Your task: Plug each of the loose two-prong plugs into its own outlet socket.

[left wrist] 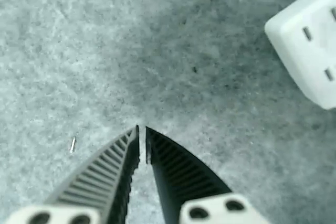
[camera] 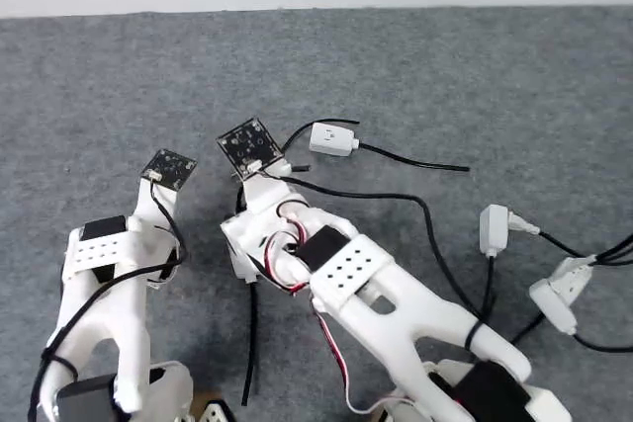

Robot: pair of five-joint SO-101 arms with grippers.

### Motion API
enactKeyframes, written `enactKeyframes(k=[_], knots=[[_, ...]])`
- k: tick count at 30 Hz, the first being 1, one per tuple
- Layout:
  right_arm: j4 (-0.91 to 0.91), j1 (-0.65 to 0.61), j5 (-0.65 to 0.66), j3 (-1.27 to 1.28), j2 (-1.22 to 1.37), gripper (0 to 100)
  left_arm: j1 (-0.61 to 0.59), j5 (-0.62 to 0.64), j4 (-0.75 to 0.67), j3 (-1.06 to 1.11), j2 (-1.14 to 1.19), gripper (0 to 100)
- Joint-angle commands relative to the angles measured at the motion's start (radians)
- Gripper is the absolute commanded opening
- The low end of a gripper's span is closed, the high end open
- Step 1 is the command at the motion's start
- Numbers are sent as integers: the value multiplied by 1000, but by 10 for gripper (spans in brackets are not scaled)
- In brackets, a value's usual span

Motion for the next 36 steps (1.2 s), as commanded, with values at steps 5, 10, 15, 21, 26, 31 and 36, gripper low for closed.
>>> enactKeyframes(k=[5,10,15,21,26,31,36], knots=[[-79,7,20,-46,107,8,-9,14,-20,-41,-23,11],[-79,24,20,-51,133,8,-9,12,-21,-39,-23,11],[-79,25,21,-54,133,8,-9,12,-21,-38,-23,11],[-79,61,21,-57,133,8,-8,12,-21,-38,-23,11],[-84,64,21,-58,133,8,-8,11,-21,-38,-23,11],[-77,59,15,-84,133,8,-8,11,-23,-38,-21,11],[-48,61,-2,-135,136,8,-8,11,-23,-38,-21,11]])
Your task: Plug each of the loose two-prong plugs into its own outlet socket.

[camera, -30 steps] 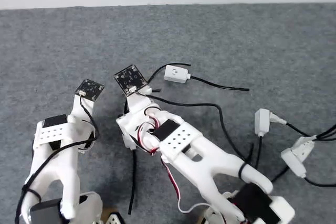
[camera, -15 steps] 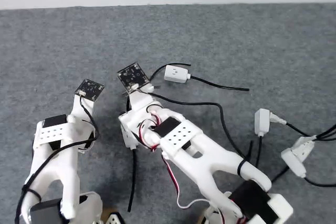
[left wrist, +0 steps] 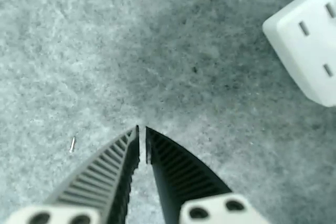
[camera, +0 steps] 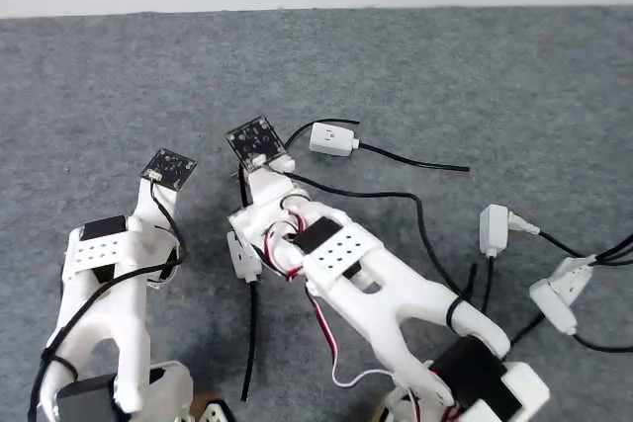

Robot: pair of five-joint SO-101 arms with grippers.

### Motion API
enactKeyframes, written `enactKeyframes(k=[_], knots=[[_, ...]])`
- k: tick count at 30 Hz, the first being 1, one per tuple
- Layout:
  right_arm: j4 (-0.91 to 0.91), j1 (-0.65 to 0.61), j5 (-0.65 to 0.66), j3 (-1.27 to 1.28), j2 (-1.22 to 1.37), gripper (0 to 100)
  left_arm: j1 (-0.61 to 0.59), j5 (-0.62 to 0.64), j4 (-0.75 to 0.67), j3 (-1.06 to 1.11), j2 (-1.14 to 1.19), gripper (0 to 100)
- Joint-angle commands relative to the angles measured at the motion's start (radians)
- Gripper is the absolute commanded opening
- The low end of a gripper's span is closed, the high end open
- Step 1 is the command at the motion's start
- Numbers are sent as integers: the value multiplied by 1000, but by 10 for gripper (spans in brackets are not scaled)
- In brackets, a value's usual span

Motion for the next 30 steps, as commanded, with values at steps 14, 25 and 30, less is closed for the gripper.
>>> enactKeyframes(k=[14,25,30], knots=[[12,-8,-29,-153,93,8,-8,11,-23,-38,-20,11],[35,-8,-31,-229,122,8,-8,-6,-23,-38,-20,11],[354,-1,-25,-313,114,8,-6,-6,-21,-41,-15,11]])
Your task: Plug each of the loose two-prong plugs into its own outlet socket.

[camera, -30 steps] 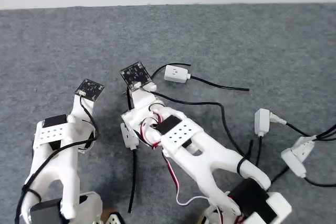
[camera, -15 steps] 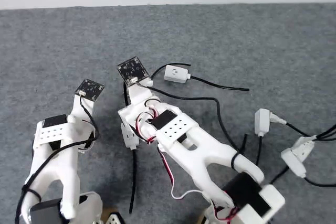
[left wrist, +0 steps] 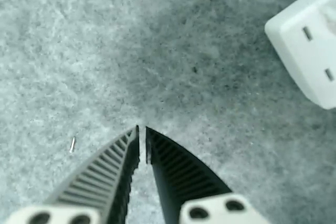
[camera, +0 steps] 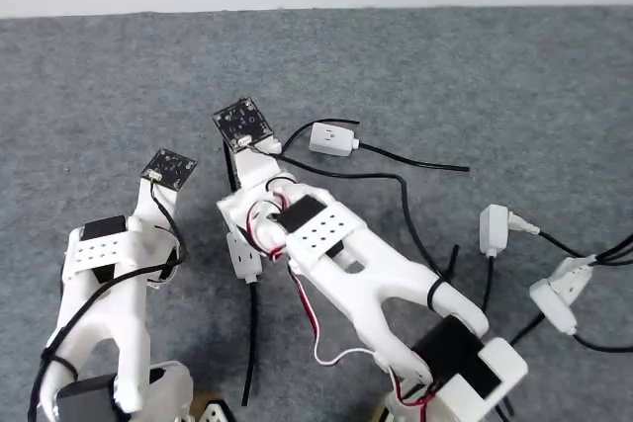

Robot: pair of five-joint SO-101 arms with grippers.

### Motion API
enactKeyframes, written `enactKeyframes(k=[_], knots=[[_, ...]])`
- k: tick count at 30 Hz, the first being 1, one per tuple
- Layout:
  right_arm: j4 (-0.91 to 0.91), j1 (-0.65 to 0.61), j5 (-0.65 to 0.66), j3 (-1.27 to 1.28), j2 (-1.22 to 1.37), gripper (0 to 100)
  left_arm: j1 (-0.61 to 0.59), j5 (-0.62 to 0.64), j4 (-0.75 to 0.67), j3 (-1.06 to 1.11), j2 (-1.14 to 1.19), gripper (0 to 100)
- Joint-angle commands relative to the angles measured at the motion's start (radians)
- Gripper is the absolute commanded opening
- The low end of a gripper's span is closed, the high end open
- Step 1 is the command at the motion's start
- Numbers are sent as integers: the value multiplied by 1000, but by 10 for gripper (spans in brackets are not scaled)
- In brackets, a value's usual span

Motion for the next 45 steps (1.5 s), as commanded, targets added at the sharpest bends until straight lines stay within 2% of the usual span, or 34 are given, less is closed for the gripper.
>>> enactKeyframes(k=[1,4,7,14,20,24,29,34,45], knots=[[272,8,-6,-127,-22,8,-5,-6,-21,-41,-15,11],[475,44,-6,-169,-13,8,8,-6,-20,-38,-15,11],[541,96,-5,-146,7,8,8,-6,-20,-38,-15,11],[544,193,43,-176,188,9,8,-6,-18,-36,-15,11],[613,211,63,-313,340,13,8,-9,-18,-36,-15,11],[662,209,94,-353,337,82,8,-9,-18,-36,-15,11],[676,217,94,-334,311,51,8,-11,-18,-36,-15,11],[674,209,123,-313,300,91,8,-25,-17,-35,-15,11],[665,177,132,-275,308,95,9,-32,-17,-27,-15,11]])
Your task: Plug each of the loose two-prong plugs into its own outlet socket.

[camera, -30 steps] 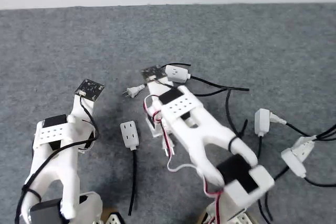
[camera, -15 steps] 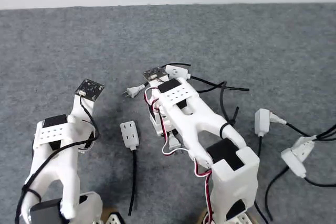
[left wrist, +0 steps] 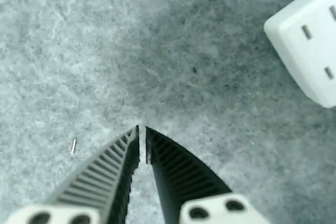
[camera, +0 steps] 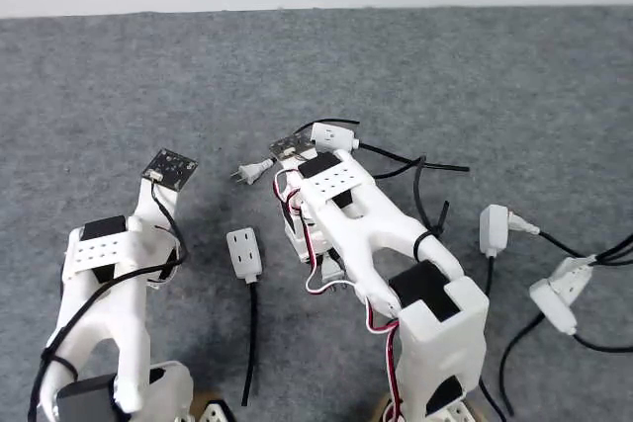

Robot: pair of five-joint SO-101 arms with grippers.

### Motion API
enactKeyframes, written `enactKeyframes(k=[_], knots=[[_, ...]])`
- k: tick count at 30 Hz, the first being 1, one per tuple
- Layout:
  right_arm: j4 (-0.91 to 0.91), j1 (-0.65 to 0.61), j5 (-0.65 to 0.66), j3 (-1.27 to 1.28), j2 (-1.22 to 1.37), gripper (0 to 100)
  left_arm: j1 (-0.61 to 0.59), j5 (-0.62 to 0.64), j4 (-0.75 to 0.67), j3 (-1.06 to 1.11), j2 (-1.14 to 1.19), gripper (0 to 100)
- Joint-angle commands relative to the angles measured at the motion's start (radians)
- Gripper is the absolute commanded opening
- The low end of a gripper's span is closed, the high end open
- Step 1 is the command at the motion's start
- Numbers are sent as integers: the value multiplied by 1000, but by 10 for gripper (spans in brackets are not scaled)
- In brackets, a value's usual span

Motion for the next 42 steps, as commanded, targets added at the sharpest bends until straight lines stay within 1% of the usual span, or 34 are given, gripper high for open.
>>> enactKeyframes(k=[1,5,7,9,13,17,20,23,25,27,29,33,38,42], knots=[[4,-16,11,-8,-41,95,9,-20,-14,-27,-17,11],[-5,-21,21,0,-38,91,9,-20,-14,-27,-17,11],[-53,-18,41,17,-24,82,9,-20,-14,-27,-17,11],[-85,4,41,18,2,9,9,-20,-14,-27,-17,11],[-36,25,41,-26,-4,8,9,-18,-14,-27,-17,11],[35,4,46,-52,-162,8,31,-11,-14,-35,-11,11],[65,-33,84,-38,-343,8,60,20,-6,-74,60,11],[85,-73,95,-20,-522,8,69,3,81,-202,218,11],[87,-105,95,0,-622,8,100,-66,176,-308,339,11],[74,-151,89,35,-693,8,129,-163,270,-395,433,11],[53,-189,77,72,-723,8,133,-222,322,-450,477,11],[-28,-203,35,140,-728,8,141,-299,324,-417,446,10],[-107,-234,-8,213,-728,8,169,-307,242,-286,321,10],[-148,-263,-14,247,-728,8,192,-310,172,-160,189,10]])
